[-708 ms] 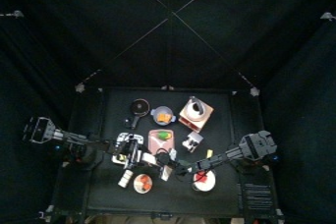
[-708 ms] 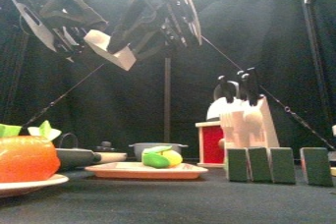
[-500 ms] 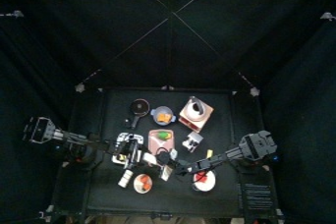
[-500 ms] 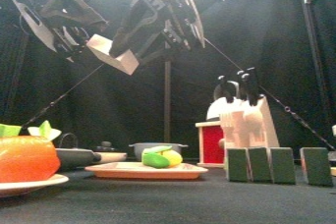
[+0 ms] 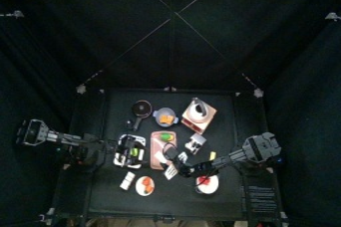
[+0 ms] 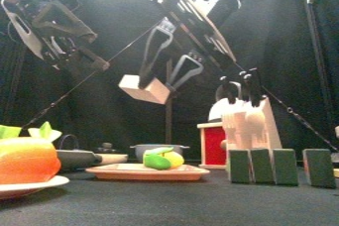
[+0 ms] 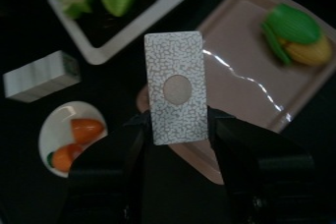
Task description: Place rice on plate
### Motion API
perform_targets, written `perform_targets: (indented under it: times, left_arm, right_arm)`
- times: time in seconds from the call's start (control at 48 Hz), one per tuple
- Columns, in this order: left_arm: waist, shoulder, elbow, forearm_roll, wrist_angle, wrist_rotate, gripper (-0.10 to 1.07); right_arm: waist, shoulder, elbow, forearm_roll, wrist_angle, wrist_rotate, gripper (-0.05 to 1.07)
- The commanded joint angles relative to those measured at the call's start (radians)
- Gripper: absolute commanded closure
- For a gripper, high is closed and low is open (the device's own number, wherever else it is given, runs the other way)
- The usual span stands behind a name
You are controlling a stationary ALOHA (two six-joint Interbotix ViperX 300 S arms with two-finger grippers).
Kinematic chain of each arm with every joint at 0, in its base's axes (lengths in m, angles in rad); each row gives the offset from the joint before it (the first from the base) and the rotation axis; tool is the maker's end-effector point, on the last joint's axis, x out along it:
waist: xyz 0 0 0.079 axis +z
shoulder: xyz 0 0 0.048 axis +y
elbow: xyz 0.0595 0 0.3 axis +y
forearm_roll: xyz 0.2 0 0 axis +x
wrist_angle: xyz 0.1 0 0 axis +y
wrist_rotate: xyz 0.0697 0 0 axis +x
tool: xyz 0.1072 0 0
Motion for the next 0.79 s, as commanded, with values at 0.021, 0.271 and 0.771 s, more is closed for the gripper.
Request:
perform_targets:
  times: [0.021, 0.271, 0.771]
  left_arm:
    - [0.006, -0.011, -0.005, -0.006, -0.009, 0.003, 0.0]
    - [0.005, -0.012, -0.003, -0.011, -0.008, 0.002, 0.0]
    - [0.005, -0.011, -0.003, -0.011, -0.005, 0.002, 0.0]
  right_arm:
    - [0.002, 0.012, -0.08, 0.061, 0.144, 0.002, 0.54]
    - [-0.003, 0.129, -0.202, 0.135, 0.272, -0.002, 0.54]
    - [-0.012, 0.233, -0.296, 0.224, 0.356, 0.087, 0.54]
